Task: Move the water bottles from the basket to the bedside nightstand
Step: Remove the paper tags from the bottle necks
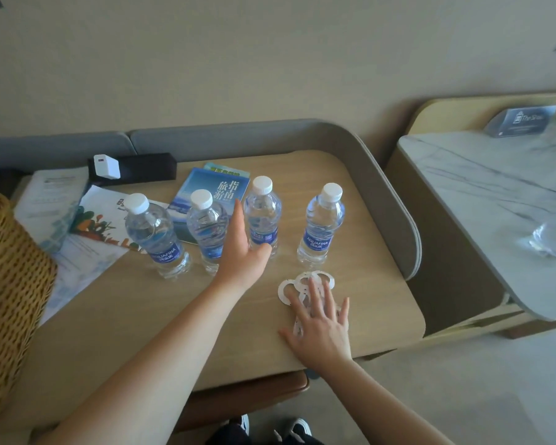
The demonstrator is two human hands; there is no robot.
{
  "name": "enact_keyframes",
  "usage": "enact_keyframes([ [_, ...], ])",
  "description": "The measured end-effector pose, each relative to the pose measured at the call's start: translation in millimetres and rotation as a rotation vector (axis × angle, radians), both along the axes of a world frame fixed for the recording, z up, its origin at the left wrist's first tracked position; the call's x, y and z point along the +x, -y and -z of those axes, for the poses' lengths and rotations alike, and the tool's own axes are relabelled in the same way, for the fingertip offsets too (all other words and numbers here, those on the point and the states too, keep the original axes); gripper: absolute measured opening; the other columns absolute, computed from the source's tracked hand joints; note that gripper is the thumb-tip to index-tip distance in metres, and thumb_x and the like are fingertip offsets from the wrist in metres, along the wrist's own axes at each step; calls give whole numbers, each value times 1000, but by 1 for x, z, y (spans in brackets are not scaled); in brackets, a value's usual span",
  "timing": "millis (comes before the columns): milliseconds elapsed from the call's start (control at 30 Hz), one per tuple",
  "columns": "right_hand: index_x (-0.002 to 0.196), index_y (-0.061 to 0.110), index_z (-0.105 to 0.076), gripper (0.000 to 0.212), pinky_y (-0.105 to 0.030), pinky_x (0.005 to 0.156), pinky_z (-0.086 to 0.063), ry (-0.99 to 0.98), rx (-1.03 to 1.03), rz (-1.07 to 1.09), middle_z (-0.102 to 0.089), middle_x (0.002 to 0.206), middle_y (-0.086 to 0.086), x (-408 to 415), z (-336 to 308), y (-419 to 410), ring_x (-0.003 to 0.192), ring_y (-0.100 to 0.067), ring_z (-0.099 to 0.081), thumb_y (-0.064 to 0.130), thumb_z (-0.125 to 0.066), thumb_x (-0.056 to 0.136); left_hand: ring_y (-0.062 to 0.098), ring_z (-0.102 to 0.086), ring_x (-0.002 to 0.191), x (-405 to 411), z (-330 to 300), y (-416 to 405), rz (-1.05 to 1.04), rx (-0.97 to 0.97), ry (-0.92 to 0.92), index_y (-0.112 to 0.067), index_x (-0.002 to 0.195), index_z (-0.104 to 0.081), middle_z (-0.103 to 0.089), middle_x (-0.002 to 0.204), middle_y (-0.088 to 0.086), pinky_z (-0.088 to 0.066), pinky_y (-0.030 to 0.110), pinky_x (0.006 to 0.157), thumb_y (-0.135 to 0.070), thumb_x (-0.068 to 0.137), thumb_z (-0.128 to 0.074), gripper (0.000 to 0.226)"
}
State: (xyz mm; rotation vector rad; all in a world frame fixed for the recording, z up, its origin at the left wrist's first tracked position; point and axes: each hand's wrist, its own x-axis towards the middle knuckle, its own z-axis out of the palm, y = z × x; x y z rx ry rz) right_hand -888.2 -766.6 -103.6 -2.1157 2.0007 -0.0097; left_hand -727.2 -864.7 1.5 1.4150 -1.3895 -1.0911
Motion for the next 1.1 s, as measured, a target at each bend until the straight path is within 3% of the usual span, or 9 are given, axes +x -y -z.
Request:
enact_keyframes([
  [233, 147, 47, -5, 62, -54, 114, 12, -33, 23, 61, 16, 159, 9, -29, 22, -2, 148, -24, 12, 66, -4, 89, -31, -31, 113, -3, 0, -9, 42, -7, -52, -49, 139, -24, -33, 128, -47, -33, -5, 76, -11, 71, -49, 82],
  [333, 148, 48, -5, 62, -47, 116, 12, 5, 0, 169, 5, 162, 8, -56, 22, -2, 148, -21, 8, 64, 0, 88, -26, -32, 119, -4, 0, -10, 29, -9, -64, -57, 134, -26, -37, 126, -48, -34, 0, 80, -7, 74, -50, 82],
  [433, 147, 49, -7, 57, -46, 118, 8, 40, 5, 262, -2, 162, 8, -76, 20, 6, 149, -19, 4, 60, -6, 91, -1, -26, 138, -4, 7, -8, 1, 11, -76, -42, 147, -20, -32, 146, -23, -30, 16, 94, -1, 81, -52, 84],
  [533, 148, 47, -8, 54, -48, 118, 7, 42, 28, 248, -2, 162, 7, -85, 18, 27, 149, -19, 5, 54, -13, 95, 6, -22, 142, -4, 10, -8, -18, 12, -66, -33, 151, -13, -27, 146, -19, -29, 23, 100, 4, 84, -52, 86],
  [700, 150, 41, -5, 55, -50, 118, 8, 46, 61, 188, -2, 162, 4, -91, 6, 66, 149, -21, 7, 47, -21, 98, -6, -26, 133, -6, 9, -8, -25, 1, -51, -51, 136, -17, -27, 124, -46, -27, 20, 103, 7, 84, -51, 85],
  [833, 149, 34, -18, 59, -49, 118, 3, 84, 27, 187, -5, 162, 1, -93, -5, 77, 148, -21, 6, 45, -39, 96, -29, -29, 116, -6, 12, -6, -38, -4, -12, -61, 125, -19, -27, 115, -56, -30, -3, 84, 5, 84, -52, 85],
  [933, 148, 27, -27, 69, -48, 119, -3, 259, -109, 204, -5, 162, -5, -87, -24, 81, 148, -23, 5, 46, -56, 89, -16, -32, 125, -7, 14, -3, -71, -19, -8, -50, 134, -20, -32, 129, -42, -30, -3, 85, -3, 86, -56, 76],
  [1033, 147, 31, -24, 89, -44, 116, -17, 546, -236, 251, -7, 161, 2, -74, -55, 86, 148, -20, -2, 64, -63, 75, 5, -24, 142, -10, 14, 5, -135, -17, -9, -29, 150, -14, -28, 155, -8, -27, 26, 112, -20, 87, -65, 81],
  [1100, 148, 35, -16, 104, -37, 111, -24, 727, -256, 245, -10, 159, 8, -63, -78, 92, 146, -13, -10, 72, -66, 64, 9, -24, 143, -14, 9, 13, -163, -26, 6, -27, 151, -10, -26, 157, 0, -25, 35, 115, -33, 83, -71, 92],
])
